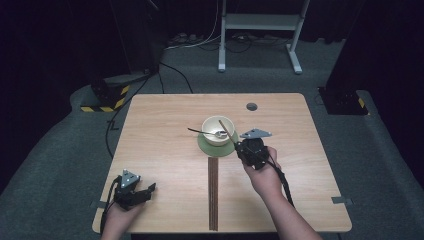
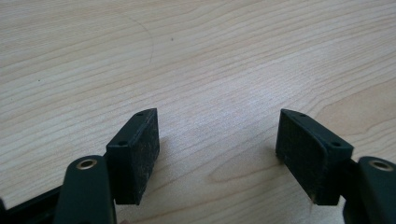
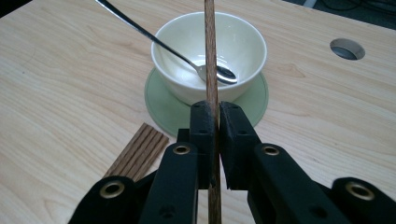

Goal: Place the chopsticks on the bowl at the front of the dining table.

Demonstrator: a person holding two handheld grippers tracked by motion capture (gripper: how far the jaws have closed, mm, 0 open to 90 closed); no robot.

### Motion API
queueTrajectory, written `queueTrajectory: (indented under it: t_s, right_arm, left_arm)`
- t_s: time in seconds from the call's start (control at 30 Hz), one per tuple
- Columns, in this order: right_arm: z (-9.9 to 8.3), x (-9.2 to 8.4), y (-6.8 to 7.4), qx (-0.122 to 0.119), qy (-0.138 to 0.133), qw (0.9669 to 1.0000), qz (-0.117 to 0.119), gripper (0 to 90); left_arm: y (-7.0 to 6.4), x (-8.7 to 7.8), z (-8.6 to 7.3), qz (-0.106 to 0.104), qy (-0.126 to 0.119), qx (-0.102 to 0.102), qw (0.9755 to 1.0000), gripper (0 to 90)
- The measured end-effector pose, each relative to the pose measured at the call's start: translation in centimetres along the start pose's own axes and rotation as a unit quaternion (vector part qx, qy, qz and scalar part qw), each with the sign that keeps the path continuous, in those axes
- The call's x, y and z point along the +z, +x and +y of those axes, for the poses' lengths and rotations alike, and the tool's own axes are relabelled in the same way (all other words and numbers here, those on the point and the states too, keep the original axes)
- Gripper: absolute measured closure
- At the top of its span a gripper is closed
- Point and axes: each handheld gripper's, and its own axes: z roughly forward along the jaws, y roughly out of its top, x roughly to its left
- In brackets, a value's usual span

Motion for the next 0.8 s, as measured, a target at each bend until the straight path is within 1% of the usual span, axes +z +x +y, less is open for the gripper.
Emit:
queueTrajectory:
  t_s: [0.03,0.1,0.13,0.17,0.2,0.23,0.33,0.37,0.43,0.47,0.5,0.57,0.67,0.73,0.8]
  right_arm:
    - [0.2,0.2,0.0,0.003,0.003,1.0,-0.001,83.7]
    - [0.6,0.7,0.1,0.001,0.001,1.0,-0.001,83.7]
    - [0.7,0.9,0.1,0.0,0.002,1.0,-0.001,83.7]
    - [0.9,1.2,0.2,0.001,0.002,1.0,-0.002,83.7]
    - [0.9,1.2,0.2,0.001,0.002,1.0,-0.002,83.7]
    - [1.1,1.8,0.2,0.003,0.005,1.0,-0.003,83.7]
    - [1.4,2.6,0.2,0.003,0.009,0.9999,-0.005,83.6]
    - [1.4,2.6,0.2,0.003,0.009,0.9999,-0.005,83.6]
    - [1.7,3.3,0.2,0.004,0.015,0.9999,-0.007,83.7]
    - [2.0,3.8,0.1,0.0,0.018,0.9998,-0.012,83.7]
    - [2.2,4.0,0.2,0.003,0.023,0.9997,-0.011,83.7]
    - [2.5,4.6,0.2,0.001,0.022,0.9996,-0.015,83.6]
    - [2.8,5.1,0.2,0.003,0.028,0.9995,-0.016,83.7]
    - [3.2,6.0,0.4,0.005,0.03,0.9993,-0.019,83.7]
    - [3.6,6.5,0.4,0.001,0.029,0.9993,-0.021,83.7]
  left_arm:
    - [0.0,0.0,0.0,0.0,0.001,0.0,1.0,30.3]
    - [0.0,0.0,0.0,-0.003,-0.001,-0.004,1.0,30.3]
    - [-0.1,0.0,0.0,-0.003,-0.004,-0.011,0.9999,30.3]
    - [0.0,0.0,0.0,-0.003,-0.001,-0.004,1.0,30.4]
    - [0.0,0.0,0.0,-0.003,-0.001,-0.004,1.0,30.3]
    - [0.0,0.0,0.0,-0.001,-0.001,-0.002,1.0,30.3]
    - [0.0,0.0,0.0,-0.003,0.0,-0.004,1.0,30.3]
    - [0.0,0.0,0.0,-0.003,0.0,-0.004,1.0,30.3]
    - [0.0,0.0,0.0,-0.002,-0.002,-0.003,1.0,30.3]
    - [0.0,0.0,0.0,-0.002,0.0,-0.002,1.0,30.3]
    - [0.0,0.0,0.0,-0.002,-0.001,-0.003,1.0,30.3]
    - [0.0,0.0,0.0,-0.005,0.0,-0.003,1.0,30.4]
    - [0.0,0.0,0.0,-0.002,-0.001,-0.003,1.0,30.4]
    - [0.0,0.0,0.0,-0.002,-0.001,-0.003,1.0,30.4]
    - [0.0,0.0,0.0,-0.003,0.0,-0.001,1.0,30.4]
